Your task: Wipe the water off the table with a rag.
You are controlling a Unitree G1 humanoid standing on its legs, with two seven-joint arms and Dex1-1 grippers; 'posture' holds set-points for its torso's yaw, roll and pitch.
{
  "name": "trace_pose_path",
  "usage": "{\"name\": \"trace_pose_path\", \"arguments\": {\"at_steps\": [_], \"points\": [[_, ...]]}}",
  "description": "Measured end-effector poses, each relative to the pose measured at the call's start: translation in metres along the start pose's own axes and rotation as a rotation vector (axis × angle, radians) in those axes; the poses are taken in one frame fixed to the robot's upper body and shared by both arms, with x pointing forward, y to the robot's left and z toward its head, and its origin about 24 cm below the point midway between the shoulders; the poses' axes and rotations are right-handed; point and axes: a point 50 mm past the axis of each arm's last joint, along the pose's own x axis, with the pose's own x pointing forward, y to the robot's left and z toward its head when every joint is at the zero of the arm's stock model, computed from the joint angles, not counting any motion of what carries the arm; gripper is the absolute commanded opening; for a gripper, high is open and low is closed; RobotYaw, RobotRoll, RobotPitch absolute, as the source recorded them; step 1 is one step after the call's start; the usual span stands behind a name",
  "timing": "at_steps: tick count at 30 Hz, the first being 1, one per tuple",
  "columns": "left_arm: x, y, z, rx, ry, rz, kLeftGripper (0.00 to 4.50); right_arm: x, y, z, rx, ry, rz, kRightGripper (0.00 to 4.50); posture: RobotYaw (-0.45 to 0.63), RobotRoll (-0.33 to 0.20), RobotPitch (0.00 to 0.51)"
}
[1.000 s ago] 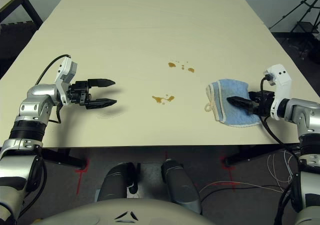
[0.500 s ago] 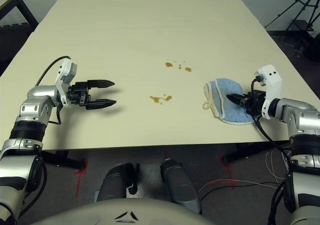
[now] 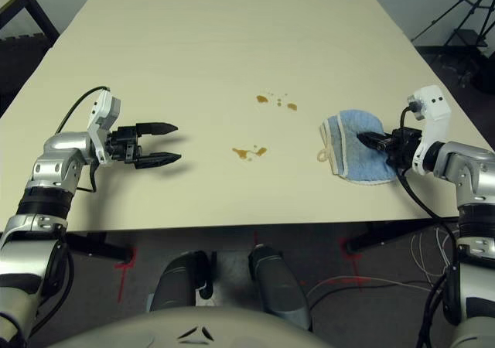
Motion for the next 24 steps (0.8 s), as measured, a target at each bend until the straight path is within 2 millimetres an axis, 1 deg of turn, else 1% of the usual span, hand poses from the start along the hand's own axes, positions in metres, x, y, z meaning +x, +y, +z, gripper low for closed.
{"name": "trace_pose_path", "arguments": {"at_steps": [4,7,9,13,17,21,24], "points": [[-0.002,0.001,0.002,0.004,0.003,0.006,4.5,0.003,0.019,0.007,0.007,0.006,0.072,0.01,-0.39,0.0,0.128],[-0.005,0.004,0.0,-0.004,0.009,0.018,4.5,0.011,0.036,0.005,0.02,0.008,0.135,0.01,-0.39,0.0,0.131],[-0.007,0.005,0.002,0.005,0.017,0.021,4.5,0.018,0.048,-0.001,0.036,0.02,0.179,0.01,-0.39,0.0,0.132],[-0.008,0.006,0.005,0.02,0.022,0.024,4.5,0.031,0.063,-0.014,0.048,0.055,0.215,0.01,-0.39,0.0,0.134],[-0.008,0.006,0.005,0.021,0.024,0.024,4.5,0.046,0.07,-0.032,0.02,0.122,0.202,0.01,-0.38,0.0,0.134],[-0.009,0.006,0.006,0.023,0.028,0.026,4.5,0.061,0.077,-0.042,-0.017,0.131,0.191,0.01,-0.37,0.0,0.131],[-0.013,0.007,0.007,0.032,0.041,0.034,4.5,0.071,0.085,-0.045,-0.045,0.13,0.202,0.01,-0.37,0.0,0.131]]}}
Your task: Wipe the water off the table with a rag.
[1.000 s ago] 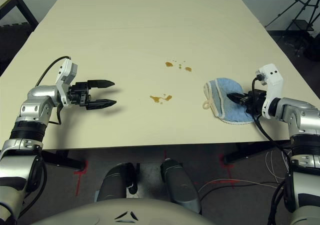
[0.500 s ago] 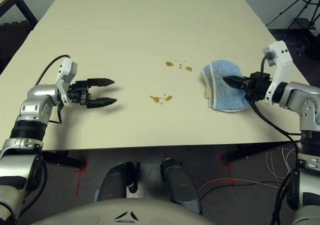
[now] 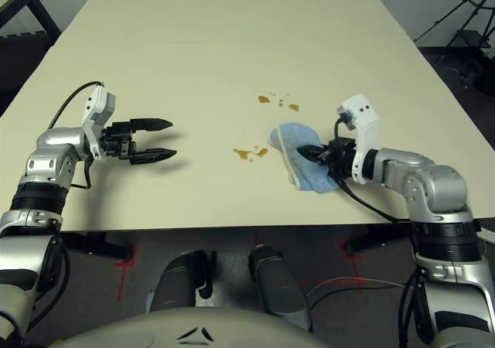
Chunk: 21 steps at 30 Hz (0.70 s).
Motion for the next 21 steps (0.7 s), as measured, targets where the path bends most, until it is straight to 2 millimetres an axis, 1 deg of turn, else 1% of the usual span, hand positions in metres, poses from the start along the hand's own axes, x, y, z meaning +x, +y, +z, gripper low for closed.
{"name": "trace_pose_path", "arguments": {"at_steps": [3,10,14,17,21], "points": [[-0.002,0.0,0.0,0.005,0.007,0.005,4.5,0.014,0.009,0.001,-0.015,-0.01,0.026,0.01,-0.37,0.0,0.131],[-0.005,-0.002,-0.002,0.002,0.019,-0.001,4.5,0.057,0.039,0.011,-0.057,-0.015,0.139,0.01,-0.35,0.0,0.129],[-0.006,-0.004,-0.007,-0.01,0.025,-0.003,4.5,0.073,0.05,0.014,-0.083,-0.008,0.178,0.01,-0.34,0.0,0.129],[-0.006,-0.005,-0.007,-0.008,0.027,-0.006,4.5,0.088,0.069,0.015,-0.109,0.0,0.239,0.01,-0.34,0.0,0.129],[-0.004,-0.005,-0.003,0.013,0.026,-0.013,4.5,0.098,0.084,0.013,-0.14,0.011,0.295,0.01,-0.34,0.0,0.129]]}}
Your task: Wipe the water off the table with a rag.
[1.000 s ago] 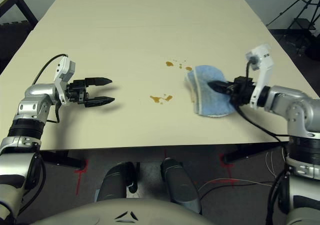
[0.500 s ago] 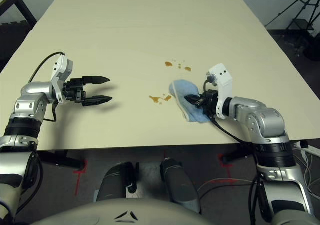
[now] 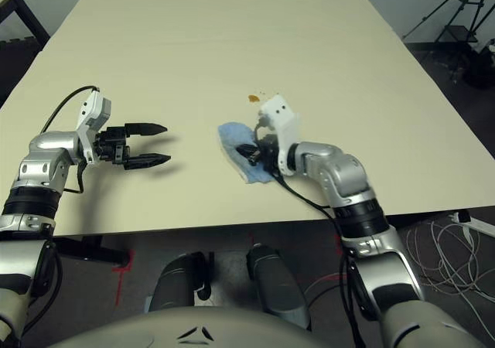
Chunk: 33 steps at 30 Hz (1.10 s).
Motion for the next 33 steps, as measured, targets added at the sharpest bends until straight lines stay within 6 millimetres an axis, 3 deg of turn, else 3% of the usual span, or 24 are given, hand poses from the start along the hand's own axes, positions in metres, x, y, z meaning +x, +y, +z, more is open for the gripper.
{"name": "trace_pose_path", "arguments": {"at_steps": [6,10,20,27,33], "points": [[0.002,0.0,0.0,-0.001,-0.003,-0.002,4.5,-0.003,-0.001,-0.001,-0.018,0.01,-0.005,0.01,-0.36,0.0,0.132],[0.003,-0.001,-0.001,-0.005,-0.005,-0.005,4.5,-0.021,-0.014,-0.002,-0.035,0.032,-0.049,0.01,-0.36,0.0,0.134],[0.004,0.001,-0.007,-0.041,-0.002,-0.002,4.5,-0.102,-0.062,-0.012,-0.01,0.129,-0.3,0.01,-0.39,0.0,0.134],[0.005,0.005,-0.004,-0.028,-0.005,-0.003,4.5,-0.158,-0.073,-0.018,0.075,0.173,-0.391,0.01,-0.4,0.0,0.132],[0.009,0.005,-0.007,-0.033,-0.008,-0.008,4.5,-0.197,-0.082,0.005,0.14,-0.032,-0.483,0.01,-0.4,0.0,0.131]]}}
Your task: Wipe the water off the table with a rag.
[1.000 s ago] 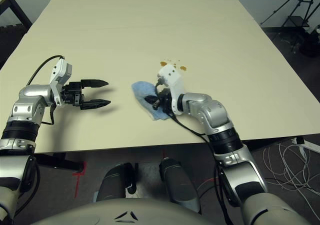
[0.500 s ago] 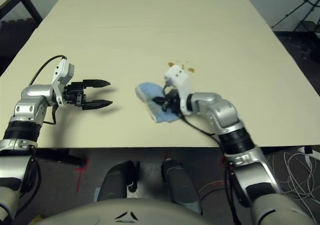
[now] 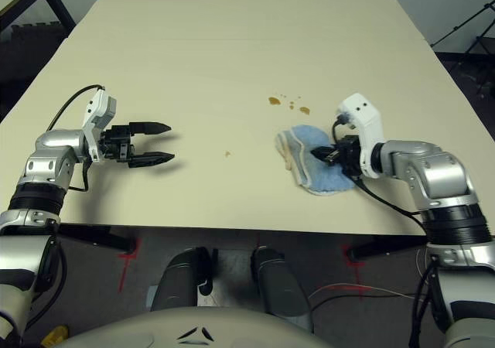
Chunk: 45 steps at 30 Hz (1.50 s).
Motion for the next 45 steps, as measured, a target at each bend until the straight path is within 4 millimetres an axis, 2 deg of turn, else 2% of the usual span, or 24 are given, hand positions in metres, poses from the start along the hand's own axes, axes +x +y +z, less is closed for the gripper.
{"name": "trace_pose_path", "arguments": {"at_steps": [4,7,12,18,23,29,38,45], "points": [[0.002,0.0,-0.003,-0.008,0.004,-0.003,4.5,-0.011,-0.01,0.02,0.029,-0.125,-0.052,0.01,-0.41,0.0,0.128],[0.002,0.0,-0.002,-0.001,0.004,-0.003,4.5,-0.007,-0.016,0.028,0.036,-0.185,-0.098,0.01,-0.4,0.0,0.126],[0.002,0.003,-0.002,0.002,0.004,0.005,4.5,0.023,-0.026,0.028,0.042,-0.244,-0.193,0.01,-0.39,0.0,0.122],[0.0,0.004,0.0,0.011,0.002,0.012,4.5,0.073,-0.022,0.016,-0.025,-0.16,-0.225,0.01,-0.35,0.0,0.115],[-0.003,0.004,-0.001,0.01,-0.001,0.029,4.5,0.092,-0.02,0.015,-0.087,-0.126,-0.227,0.01,-0.33,0.0,0.111],[-0.008,0.001,0.0,0.026,0.005,0.05,4.5,0.117,-0.004,0.015,-0.152,-0.08,-0.15,0.01,-0.31,0.0,0.11],[-0.01,-0.007,-0.007,0.006,0.004,0.071,4.5,0.159,0.043,0.017,-0.247,-0.038,0.019,0.01,-0.29,0.0,0.127],[-0.01,-0.008,-0.006,0.007,-0.002,0.077,4.5,0.177,0.065,0.024,-0.295,-0.015,0.076,0.01,-0.27,0.0,0.136]]}}
